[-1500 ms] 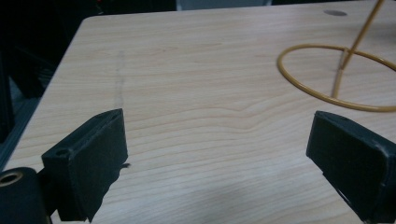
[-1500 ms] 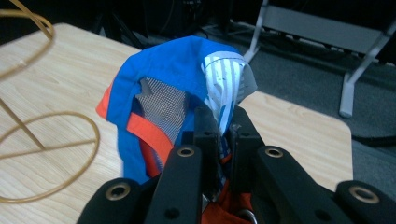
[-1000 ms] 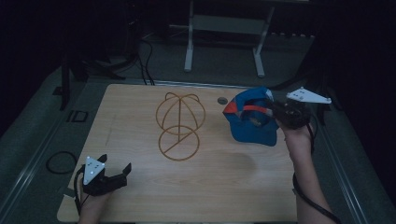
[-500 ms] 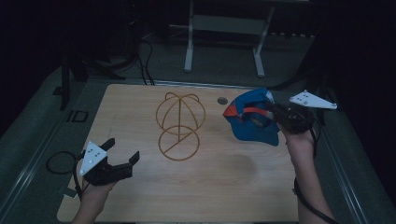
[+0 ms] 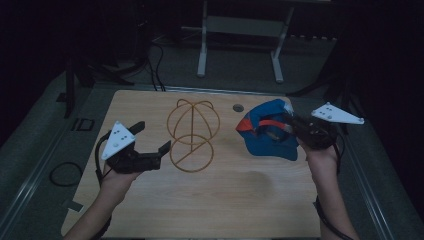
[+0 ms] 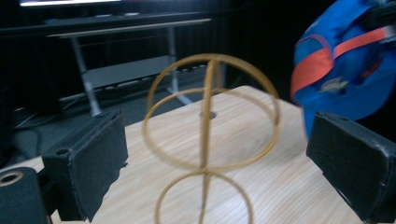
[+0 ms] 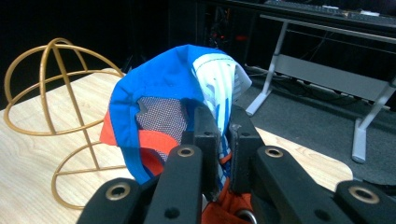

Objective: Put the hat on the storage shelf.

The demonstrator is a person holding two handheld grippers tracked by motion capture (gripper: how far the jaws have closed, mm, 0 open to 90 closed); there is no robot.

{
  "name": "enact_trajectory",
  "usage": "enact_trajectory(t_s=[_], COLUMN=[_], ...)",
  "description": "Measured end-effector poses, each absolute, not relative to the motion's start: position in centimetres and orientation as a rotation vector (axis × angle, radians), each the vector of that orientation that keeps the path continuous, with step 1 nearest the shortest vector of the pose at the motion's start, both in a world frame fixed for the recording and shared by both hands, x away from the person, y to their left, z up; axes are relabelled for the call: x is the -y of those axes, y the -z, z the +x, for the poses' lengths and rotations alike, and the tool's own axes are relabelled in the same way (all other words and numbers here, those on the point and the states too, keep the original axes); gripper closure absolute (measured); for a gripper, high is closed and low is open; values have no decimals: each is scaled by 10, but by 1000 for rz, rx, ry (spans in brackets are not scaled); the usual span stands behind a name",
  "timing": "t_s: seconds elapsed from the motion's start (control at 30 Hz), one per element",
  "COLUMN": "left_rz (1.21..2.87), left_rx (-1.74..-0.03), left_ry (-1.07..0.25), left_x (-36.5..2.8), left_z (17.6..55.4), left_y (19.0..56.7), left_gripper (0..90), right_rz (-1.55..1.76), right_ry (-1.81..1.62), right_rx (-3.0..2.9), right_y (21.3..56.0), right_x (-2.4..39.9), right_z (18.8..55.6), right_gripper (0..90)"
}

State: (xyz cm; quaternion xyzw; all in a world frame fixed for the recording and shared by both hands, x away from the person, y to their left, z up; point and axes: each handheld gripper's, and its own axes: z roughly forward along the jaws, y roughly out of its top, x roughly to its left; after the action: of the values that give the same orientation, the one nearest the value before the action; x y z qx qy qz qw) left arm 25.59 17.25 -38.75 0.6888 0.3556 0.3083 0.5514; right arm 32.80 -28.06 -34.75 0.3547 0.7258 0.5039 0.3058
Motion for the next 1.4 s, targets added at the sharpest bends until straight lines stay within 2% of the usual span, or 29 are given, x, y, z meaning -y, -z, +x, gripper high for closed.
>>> enact_trajectory(t_s=[0.3, 0.73, 1.2, 1.3, 1.4], left_rz=[1701, 1767, 1823, 1832, 1851], left_rx=[-725, -595, -541, -540, -537], left_ry=[-633, -544, -459, -441, -433], left_x=[-129, -69, -19, -10, 0], left_z=[283, 307, 320, 325, 328], left_y=[365, 356, 351, 353, 355], left_gripper=[57, 57, 63, 109, 111], right_rz=[932, 890, 811, 794, 776], right_ry=[-1356, -1380, -1435, -1448, -1455], right_rx=[-1923, -1952, -1988, -1995, -2004], right_y=[346, 348, 345, 345, 345], right_x=[279, 279, 264, 261, 258], right_z=[323, 307, 291, 289, 286], right_gripper=[846, 845, 845, 845, 845])
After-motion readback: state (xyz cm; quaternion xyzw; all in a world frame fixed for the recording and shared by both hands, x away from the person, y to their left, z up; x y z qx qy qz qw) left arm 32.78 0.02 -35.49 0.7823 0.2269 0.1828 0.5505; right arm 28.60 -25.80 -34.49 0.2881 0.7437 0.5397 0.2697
